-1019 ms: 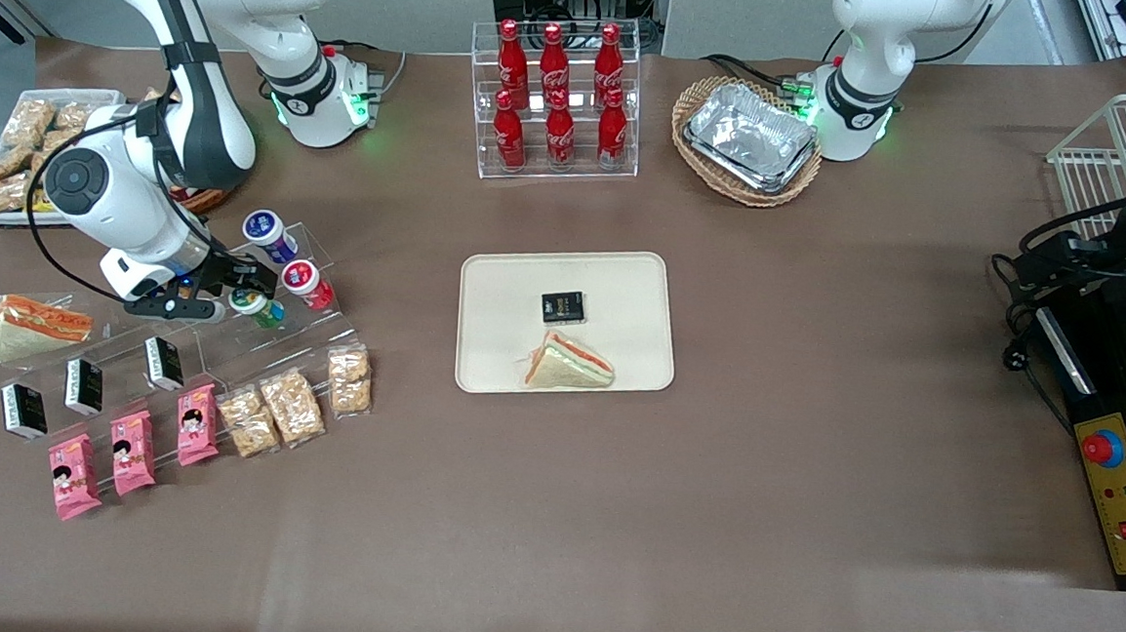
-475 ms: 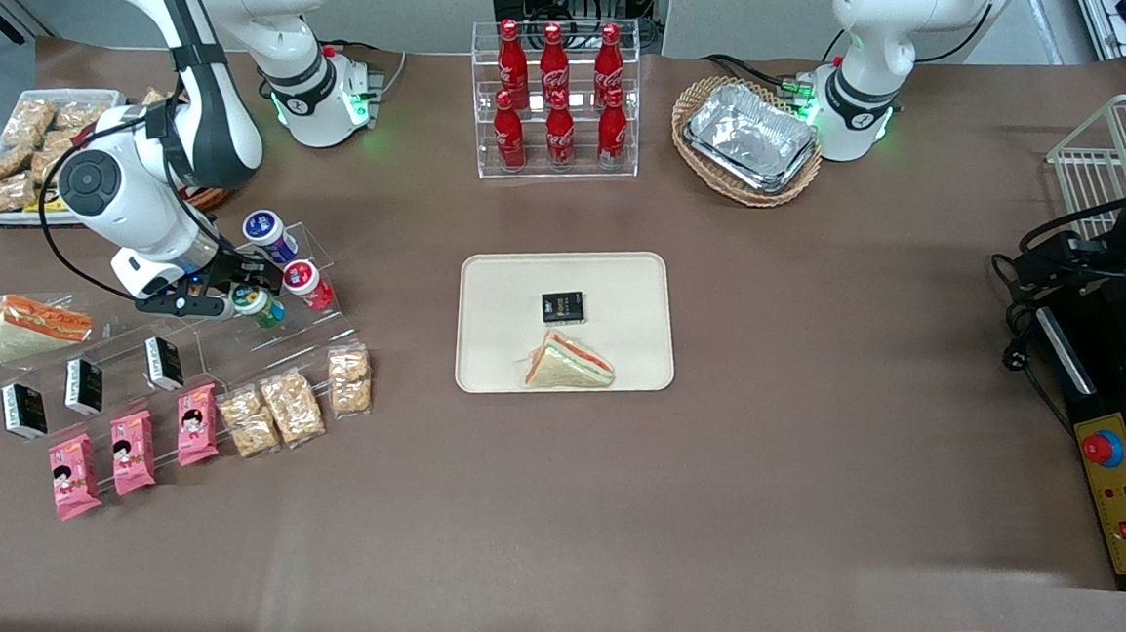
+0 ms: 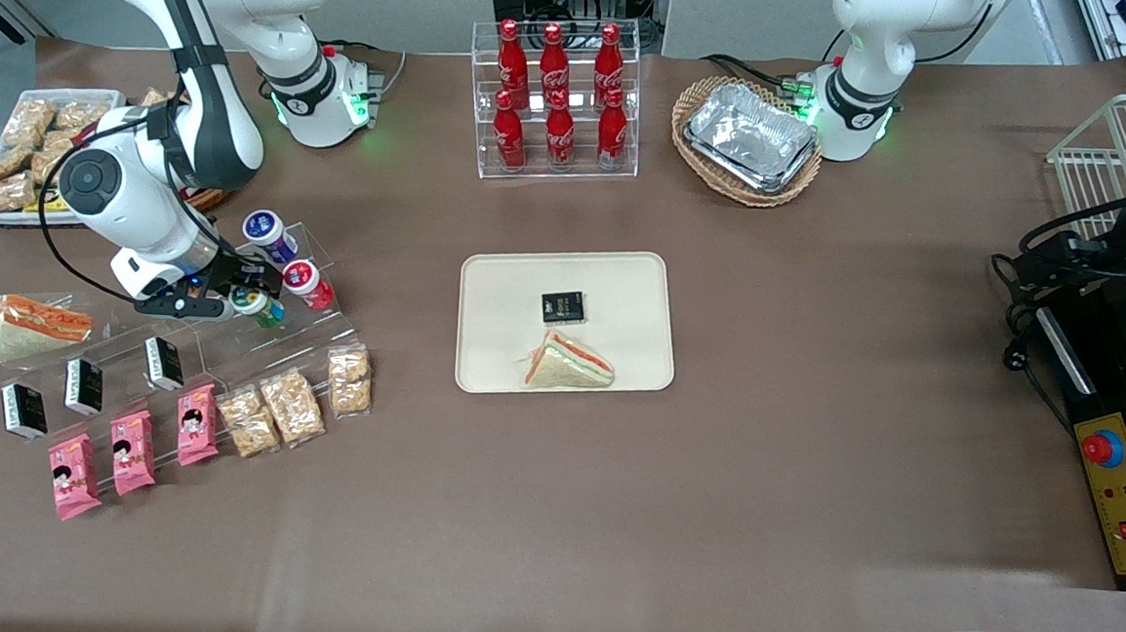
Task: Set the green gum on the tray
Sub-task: 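Close the right gripper around the green-lidded gum jar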
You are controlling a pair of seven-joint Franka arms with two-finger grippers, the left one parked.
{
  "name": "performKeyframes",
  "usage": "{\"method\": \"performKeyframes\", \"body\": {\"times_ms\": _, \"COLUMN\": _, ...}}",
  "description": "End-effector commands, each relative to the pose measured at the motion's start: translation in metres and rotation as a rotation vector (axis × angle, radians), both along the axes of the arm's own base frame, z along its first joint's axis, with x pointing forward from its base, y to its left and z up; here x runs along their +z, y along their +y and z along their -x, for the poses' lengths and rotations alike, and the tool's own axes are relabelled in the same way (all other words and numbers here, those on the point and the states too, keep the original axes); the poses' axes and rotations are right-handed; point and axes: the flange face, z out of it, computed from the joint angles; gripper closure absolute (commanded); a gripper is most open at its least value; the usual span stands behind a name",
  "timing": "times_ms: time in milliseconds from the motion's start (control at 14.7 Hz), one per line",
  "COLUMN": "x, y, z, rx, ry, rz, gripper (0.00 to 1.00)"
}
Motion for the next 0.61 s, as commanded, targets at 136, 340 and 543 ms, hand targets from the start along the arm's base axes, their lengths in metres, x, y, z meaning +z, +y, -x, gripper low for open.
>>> {"method": "performKeyframes", "body": {"times_ms": 136, "x": -0.003, "y": 0.003, "z": -0.007, "rx": -0.016, "ry": -0.028, "rz": -0.01, "gripper": 0.18}}
{"method": "performKeyframes", "body": {"times_ms": 340, "x": -0.003, "y": 0.002, "z": -0.008, "rx": -0.019, "ry": -0.029, "rz": -0.009, "gripper": 0.28}}
{"method": "performKeyframes", "body": {"times_ms": 543, "x": 0.001, "y": 0.002, "z": -0.014, "rx": -0.021, "ry": -0.03, "rz": -0.008, "gripper": 0.28}}
